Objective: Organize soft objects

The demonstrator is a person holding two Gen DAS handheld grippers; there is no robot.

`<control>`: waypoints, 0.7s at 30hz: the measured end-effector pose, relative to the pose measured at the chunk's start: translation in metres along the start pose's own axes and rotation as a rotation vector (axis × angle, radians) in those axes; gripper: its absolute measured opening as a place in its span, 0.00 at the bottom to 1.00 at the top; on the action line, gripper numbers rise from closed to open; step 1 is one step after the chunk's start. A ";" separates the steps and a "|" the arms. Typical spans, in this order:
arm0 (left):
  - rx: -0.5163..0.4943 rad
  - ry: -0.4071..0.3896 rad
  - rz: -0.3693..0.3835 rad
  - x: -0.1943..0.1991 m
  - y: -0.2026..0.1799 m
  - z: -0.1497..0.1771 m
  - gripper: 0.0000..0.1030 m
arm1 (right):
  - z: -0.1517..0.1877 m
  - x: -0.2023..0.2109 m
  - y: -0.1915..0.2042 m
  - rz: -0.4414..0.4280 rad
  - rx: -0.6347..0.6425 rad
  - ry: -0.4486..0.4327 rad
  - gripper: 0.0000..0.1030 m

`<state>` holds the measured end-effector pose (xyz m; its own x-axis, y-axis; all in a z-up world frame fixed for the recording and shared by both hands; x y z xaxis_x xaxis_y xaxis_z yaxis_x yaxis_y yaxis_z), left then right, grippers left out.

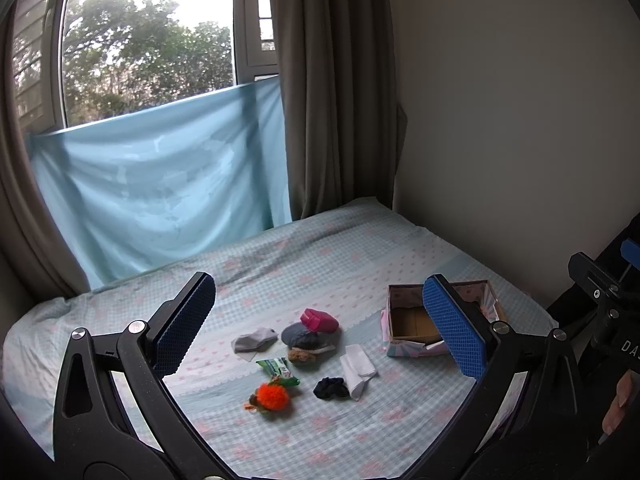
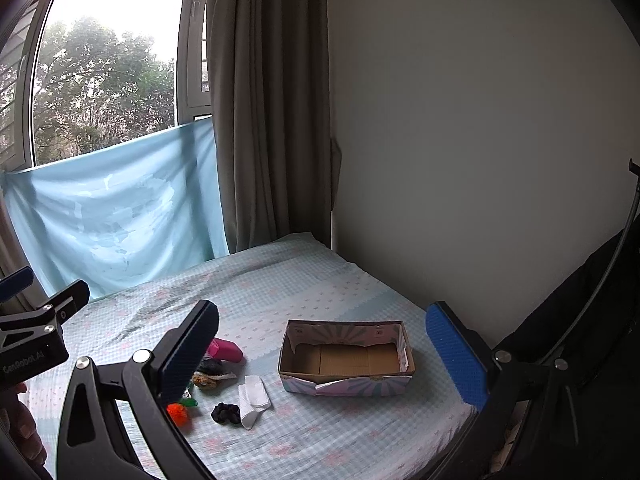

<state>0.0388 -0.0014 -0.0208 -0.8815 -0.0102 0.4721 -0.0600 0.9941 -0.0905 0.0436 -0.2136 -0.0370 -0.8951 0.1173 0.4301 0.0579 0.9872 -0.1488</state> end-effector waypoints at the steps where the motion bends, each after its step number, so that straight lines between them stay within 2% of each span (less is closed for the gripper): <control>1: 0.000 0.001 0.001 0.000 0.000 0.000 1.00 | 0.001 -0.001 0.000 0.001 0.000 0.000 1.00; 21: 0.008 -0.003 0.011 0.001 0.002 0.000 1.00 | 0.002 -0.002 0.000 -0.002 -0.004 0.005 1.00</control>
<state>0.0375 0.0001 -0.0202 -0.8833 0.0002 0.4688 -0.0541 0.9933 -0.1024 0.0444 -0.2135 -0.0393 -0.8929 0.1159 0.4351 0.0579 0.9878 -0.1444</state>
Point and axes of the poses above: each gripper's, at about its wrist camera, not at the fingertips, and x roughly against the way its jaws point, y to its left, z to its underside, the point moved 4 cm from there along -x, roughly the way its jaws point, and after that the axes turned 9 degrees about x, right-handed, at the moved point
